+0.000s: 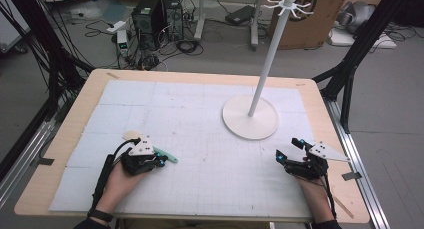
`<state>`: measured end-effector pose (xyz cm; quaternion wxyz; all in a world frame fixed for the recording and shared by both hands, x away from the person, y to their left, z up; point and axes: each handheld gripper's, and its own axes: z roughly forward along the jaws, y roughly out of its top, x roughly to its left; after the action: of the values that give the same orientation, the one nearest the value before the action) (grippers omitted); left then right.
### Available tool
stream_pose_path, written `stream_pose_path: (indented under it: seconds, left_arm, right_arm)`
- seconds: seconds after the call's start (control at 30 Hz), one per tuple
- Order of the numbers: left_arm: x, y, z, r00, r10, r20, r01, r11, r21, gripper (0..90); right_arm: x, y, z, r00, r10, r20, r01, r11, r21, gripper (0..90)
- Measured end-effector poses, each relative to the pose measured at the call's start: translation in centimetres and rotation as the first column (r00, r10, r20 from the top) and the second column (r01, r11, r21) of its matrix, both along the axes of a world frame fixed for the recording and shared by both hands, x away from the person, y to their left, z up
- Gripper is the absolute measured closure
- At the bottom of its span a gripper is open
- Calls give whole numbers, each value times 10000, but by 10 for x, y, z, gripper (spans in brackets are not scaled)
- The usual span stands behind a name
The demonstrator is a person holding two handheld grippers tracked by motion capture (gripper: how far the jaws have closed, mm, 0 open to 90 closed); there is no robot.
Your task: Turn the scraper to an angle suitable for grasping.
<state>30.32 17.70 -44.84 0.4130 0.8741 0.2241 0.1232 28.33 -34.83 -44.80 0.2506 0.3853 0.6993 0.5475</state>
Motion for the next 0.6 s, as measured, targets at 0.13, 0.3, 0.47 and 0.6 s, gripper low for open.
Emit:
stream_pose_path:
  seconds: [0.13, 0.3, 0.47, 0.6]
  left_arm:
    - [8, -10, 2, 9995, 231, 194, -238, 9991, 363, 900]
    - [21, -23, 4, 9958, 791, 471, -822, 9942, 688, 899]
    - [41, -39, 5, 9768, 1966, 848, -2046, 9738, 993, 899]
    - [56, -45, 4, 9644, 2466, 954, -2557, 9617, 991, 899]
  right_arm:
    - [0, 0, 0, 10000, 5, 18, -5, 10000, -17, 173]
    - [0, 0, 0, 10000, 1, 1, -1, 10000, 3, 174]
    - [0, 0, 0, 10000, -22, -23, 22, 10000, 10, 175]
    - [0, 0, 0, 10000, -2, -43, 2, 10000, 9, 177]
